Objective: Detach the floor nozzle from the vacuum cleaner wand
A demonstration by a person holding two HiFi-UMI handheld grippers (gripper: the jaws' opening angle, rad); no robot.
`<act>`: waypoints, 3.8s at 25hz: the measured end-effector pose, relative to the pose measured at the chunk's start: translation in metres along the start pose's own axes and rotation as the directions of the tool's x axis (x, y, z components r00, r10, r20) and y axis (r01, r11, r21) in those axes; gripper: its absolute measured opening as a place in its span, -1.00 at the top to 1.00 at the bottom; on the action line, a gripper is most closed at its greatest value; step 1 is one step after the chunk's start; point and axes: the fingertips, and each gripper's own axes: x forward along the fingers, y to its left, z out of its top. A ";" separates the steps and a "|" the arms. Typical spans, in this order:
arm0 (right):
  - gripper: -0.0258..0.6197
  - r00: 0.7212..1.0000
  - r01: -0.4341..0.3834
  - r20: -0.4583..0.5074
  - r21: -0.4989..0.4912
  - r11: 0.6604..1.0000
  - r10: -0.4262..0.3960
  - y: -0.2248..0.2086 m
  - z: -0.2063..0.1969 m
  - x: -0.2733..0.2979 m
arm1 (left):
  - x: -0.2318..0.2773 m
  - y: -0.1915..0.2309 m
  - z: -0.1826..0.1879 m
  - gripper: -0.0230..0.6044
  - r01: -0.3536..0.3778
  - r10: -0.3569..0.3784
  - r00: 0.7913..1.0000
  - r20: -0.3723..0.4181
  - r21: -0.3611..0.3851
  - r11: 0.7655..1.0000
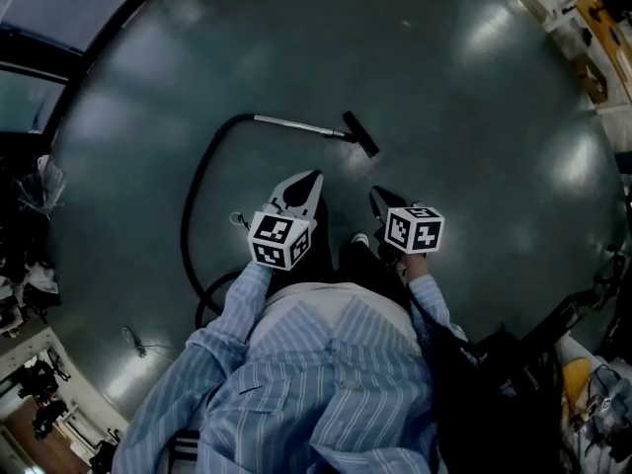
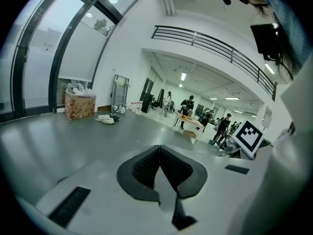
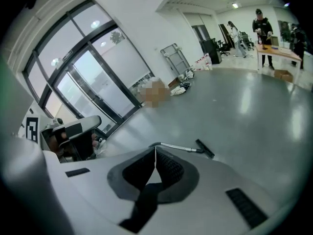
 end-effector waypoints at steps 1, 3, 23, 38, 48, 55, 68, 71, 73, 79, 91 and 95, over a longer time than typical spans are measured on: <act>0.89 1.000 0.014 0.005 0.022 1.000 -0.014 0.000 0.008 0.008 | 0.006 0.011 0.006 0.91 0.012 -0.012 1.000 -0.010 0.006 1.000; 0.89 0.999 0.037 0.018 0.077 0.996 -0.038 0.001 0.022 0.024 | 0.018 0.033 0.016 0.91 0.035 -0.035 0.999 -0.030 0.016 0.999; 0.86 0.980 0.189 -0.083 0.131 0.973 -0.179 -0.107 0.073 0.136 | 0.207 0.149 -0.009 0.90 0.185 -0.185 0.948 -0.258 -0.024 0.982; 0.37 0.916 0.147 -0.374 -0.019 0.989 -0.144 -0.323 -0.034 0.344 | 0.415 0.263 -0.233 0.90 0.078 -0.074 0.851 -0.520 -0.014 0.997; 0.22 0.869 0.123 -0.458 -0.172 0.977 -0.190 -0.433 -0.128 0.471 | 0.507 0.315 -0.437 0.47 0.457 -0.098 0.610 -0.787 0.248 0.854; 0.18 0.842 0.141 -0.466 -0.299 0.944 -0.273 -0.475 -0.145 0.515 | 0.536 0.342 -0.518 0.45 0.629 0.025 0.489 -0.872 0.372 0.683; 0.21 0.788 0.102 -0.495 -0.481 0.871 -0.366 -0.498 -0.172 0.571 | 0.558 0.359 -0.588 0.42 0.765 0.154 0.421 -0.894 0.441 0.470; 0.22 0.790 0.106 -0.494 -0.474 0.874 -0.364 -0.495 -0.171 0.569 | 0.555 0.359 -0.586 0.42 0.759 0.130 0.430 -0.894 0.436 0.484; 0.22 0.789 0.107 -0.497 -0.470 0.876 -0.363 -0.496 -0.172 0.571 | 0.557 0.361 -0.587 0.42 0.757 0.129 0.429 -0.894 0.433 0.489; 0.22 0.773 0.097 -0.511 -0.490 0.866 -0.376 -0.503 -0.160 0.559 | 0.557 0.354 -0.578 0.38 0.734 0.104 0.419 -0.902 0.404 0.547; 0.22 0.662 0.302 -0.548 -0.428 0.851 -0.511 -0.603 -0.182 0.446 | 0.556 0.344 -0.575 0.36 0.723 0.094 0.396 -0.914 0.373 0.582; 0.22 0.676 0.305 -0.571 -0.359 0.882 -0.466 -0.592 -0.190 0.460 | 0.547 0.351 -0.576 0.36 0.715 0.100 0.385 -0.917 0.365 0.596</act>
